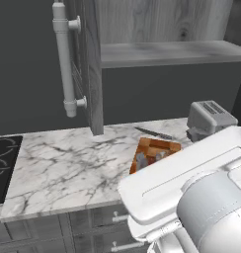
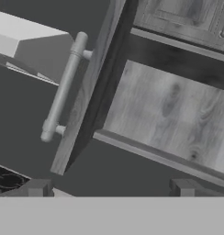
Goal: Pick the bread, place it on the cutting board, pick the jam, place it on the counter, and close the cabinet.
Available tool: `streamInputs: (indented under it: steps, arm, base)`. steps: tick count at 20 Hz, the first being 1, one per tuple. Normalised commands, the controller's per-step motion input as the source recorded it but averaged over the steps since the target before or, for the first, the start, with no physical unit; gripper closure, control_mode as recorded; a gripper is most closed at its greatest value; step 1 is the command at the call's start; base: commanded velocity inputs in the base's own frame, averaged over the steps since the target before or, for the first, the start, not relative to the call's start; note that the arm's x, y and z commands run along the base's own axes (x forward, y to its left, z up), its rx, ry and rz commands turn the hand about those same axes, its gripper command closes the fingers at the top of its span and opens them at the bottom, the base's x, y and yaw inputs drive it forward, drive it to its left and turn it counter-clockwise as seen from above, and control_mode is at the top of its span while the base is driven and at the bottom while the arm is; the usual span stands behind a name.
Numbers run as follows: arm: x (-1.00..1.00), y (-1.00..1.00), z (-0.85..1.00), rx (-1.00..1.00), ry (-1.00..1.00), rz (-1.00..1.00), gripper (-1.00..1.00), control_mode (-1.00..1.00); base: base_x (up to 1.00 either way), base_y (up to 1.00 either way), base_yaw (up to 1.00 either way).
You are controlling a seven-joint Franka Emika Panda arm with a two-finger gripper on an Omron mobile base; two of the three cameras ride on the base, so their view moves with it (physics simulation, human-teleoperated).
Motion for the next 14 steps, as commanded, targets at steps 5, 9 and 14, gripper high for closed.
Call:
streamInputs:
  steps: [5,9,14]
  arm:
    - [-0.04,0.28,0.05,0.00,-0.03,0.00,-1.00,-1.00]
    - [-0.03,0.26,0.05,0.00,-0.04,0.00,-1.00,-1.00]
    - [-0.01,0.28,0.02,0.00,-0.03,0.00,-1.00,-1.00]
  base:
    - [0.00,0.00,0.00]
    - [0.00,0.00,0.00]
    - [0.00,0.00,0.00]
